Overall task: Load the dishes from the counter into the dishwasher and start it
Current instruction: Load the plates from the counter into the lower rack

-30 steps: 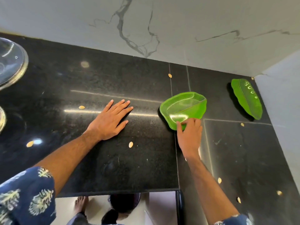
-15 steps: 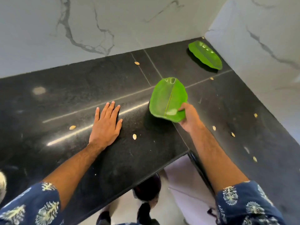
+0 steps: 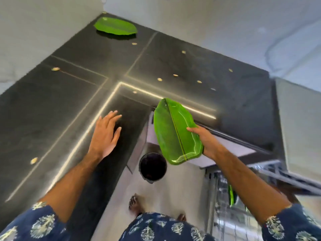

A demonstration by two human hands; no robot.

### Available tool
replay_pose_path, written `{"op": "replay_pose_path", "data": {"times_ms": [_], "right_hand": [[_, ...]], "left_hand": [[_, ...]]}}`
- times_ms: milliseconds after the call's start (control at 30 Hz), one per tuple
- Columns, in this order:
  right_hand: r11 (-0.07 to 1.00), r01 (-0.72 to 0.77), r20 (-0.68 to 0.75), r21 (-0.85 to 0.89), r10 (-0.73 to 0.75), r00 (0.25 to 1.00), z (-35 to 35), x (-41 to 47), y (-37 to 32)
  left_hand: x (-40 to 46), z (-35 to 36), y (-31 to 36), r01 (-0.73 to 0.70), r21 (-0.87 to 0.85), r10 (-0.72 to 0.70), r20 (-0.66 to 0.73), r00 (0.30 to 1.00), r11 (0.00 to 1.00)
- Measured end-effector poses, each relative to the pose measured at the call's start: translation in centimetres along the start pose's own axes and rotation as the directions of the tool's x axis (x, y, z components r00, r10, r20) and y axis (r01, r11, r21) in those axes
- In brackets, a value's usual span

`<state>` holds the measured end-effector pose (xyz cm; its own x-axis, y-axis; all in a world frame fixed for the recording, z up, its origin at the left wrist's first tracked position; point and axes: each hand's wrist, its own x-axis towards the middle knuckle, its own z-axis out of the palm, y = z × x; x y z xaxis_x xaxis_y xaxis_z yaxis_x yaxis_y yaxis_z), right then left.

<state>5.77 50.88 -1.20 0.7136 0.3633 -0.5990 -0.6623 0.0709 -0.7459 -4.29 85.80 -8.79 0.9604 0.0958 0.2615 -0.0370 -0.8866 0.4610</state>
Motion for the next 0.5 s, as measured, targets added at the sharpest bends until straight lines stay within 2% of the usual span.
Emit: {"op": "replay_pose_path", "data": {"times_ms": [100, 167, 200, 300, 400, 500], "right_hand": [[0.999, -0.032, -0.115, -0.009, 0.031, 0.993, -6.1, -4.7, 2.5], [0.999, -0.034, -0.2, 0.02, 0.037, 0.979, -11.0, -8.2, 4.7], [0.999, -0.037, -0.242, 0.023, 0.042, 0.969, -13.0, -9.8, 5.9], [0.998, -0.042, -0.4, 0.04, 0.054, 0.915, -20.8, -15.4, 10.6], [0.992, -0.06, -0.504, 0.113, 0.109, 0.857, -27.8, -19.9, 16.1], [0.981, -0.057, -0.565, 0.184, 0.153, 0.811, -34.9, -23.5, 21.2]], "left_hand": [[2.7, 3.8, 6.7, -0.232, -0.071, 0.237, 0.061, 0.97, 0.97], [3.7, 7.6, 12.6, -0.363, -0.157, 0.387, 0.171, 0.906, 0.918], [3.7, 9.3, 15.3, -0.379, -0.208, 0.423, 0.24, 0.874, 0.902], [1.7, 16.0, 24.3, -0.395, -0.323, 0.508, 0.472, 0.72, 0.86], [-2.0, 22.3, 31.6, -0.41, -0.393, 0.567, 0.609, 0.555, 0.823], [-5.2, 28.8, 37.7, -0.388, -0.39, 0.532, 0.752, 0.388, 0.835]]}}
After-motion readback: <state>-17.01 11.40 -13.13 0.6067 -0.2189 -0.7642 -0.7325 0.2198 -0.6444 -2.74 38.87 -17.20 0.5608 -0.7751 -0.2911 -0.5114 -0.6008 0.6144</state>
